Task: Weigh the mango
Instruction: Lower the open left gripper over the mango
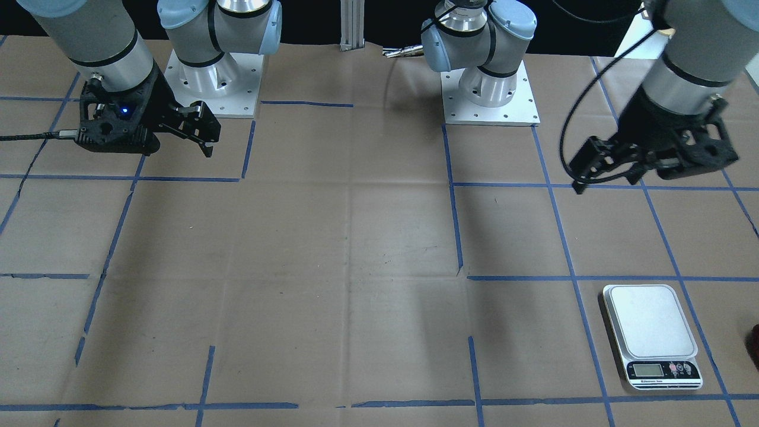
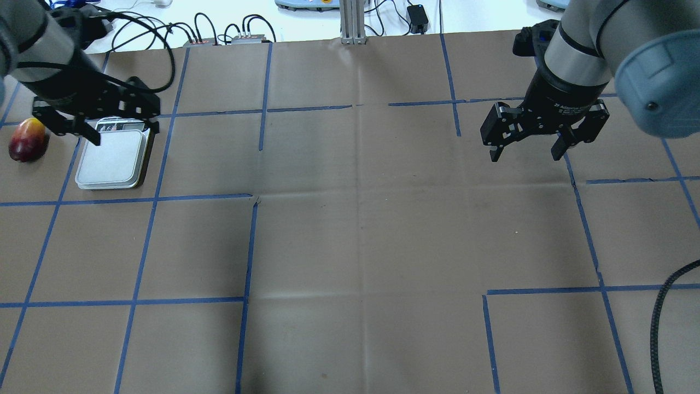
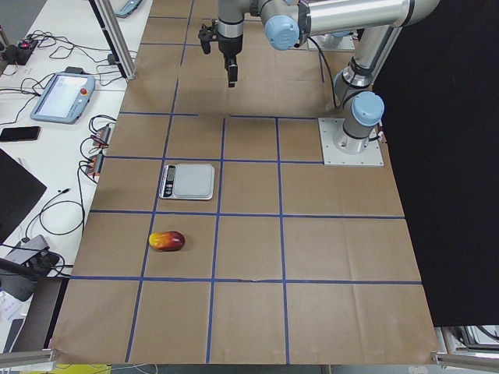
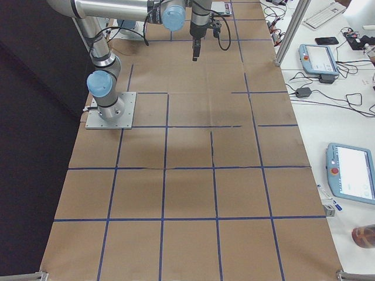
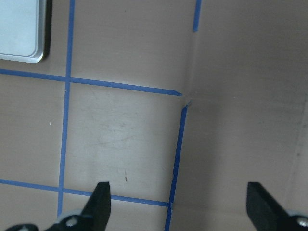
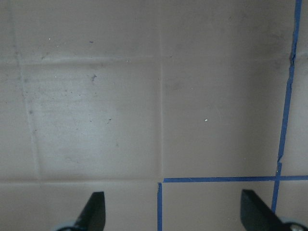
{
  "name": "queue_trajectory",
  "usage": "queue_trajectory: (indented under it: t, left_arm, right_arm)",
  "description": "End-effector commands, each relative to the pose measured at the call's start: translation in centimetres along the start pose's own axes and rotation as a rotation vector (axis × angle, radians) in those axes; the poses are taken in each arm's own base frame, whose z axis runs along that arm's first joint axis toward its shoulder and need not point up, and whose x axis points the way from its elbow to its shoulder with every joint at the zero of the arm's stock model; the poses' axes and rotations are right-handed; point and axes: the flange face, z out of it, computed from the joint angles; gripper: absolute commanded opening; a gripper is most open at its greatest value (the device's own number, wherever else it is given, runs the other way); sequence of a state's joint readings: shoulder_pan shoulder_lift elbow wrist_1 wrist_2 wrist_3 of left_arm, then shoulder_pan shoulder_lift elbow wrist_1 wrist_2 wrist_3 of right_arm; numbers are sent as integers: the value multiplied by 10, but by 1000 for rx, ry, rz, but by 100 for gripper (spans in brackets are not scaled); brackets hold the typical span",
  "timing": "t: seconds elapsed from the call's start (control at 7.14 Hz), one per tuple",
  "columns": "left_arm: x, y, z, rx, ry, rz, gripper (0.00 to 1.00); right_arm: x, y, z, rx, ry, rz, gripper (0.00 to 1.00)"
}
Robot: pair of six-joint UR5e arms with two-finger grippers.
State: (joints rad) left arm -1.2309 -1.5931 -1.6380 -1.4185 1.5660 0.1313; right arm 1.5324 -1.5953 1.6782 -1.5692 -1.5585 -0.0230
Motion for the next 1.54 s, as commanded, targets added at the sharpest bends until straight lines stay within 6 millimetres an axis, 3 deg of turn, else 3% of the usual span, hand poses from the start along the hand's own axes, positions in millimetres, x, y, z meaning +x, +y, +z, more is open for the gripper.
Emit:
queue_trajectory:
  t: [0.0, 0.42, 0.56, 0.7, 0.98, 1.12, 1.4]
  left_arm:
    - [-128, -58, 36, 3, -13, 14, 100]
    - [-271, -150, 98, -11, -19, 65, 100]
    - [-316, -181, 131, -11, -23, 92, 100]
    - [-346, -206, 161, 0, -29, 98, 100]
    - [-373, -245, 215, 3, -31, 95, 100]
    - [-376, -260, 235, 7, -33, 95, 100]
    - [-377, -271, 269, -9, -21, 94, 100]
  right_arm:
    - [0, 0, 0, 0, 0, 0, 100]
    - [0, 0, 0, 0, 0, 0, 100]
    - [0, 0, 0, 0, 0, 0, 100]
    - [0, 0, 0, 0, 0, 0, 100]
    - [0, 0, 0, 0, 0, 0, 100]
    - [0, 0, 0, 0, 0, 0, 100]
    - [0, 0, 0, 0, 0, 0, 100]
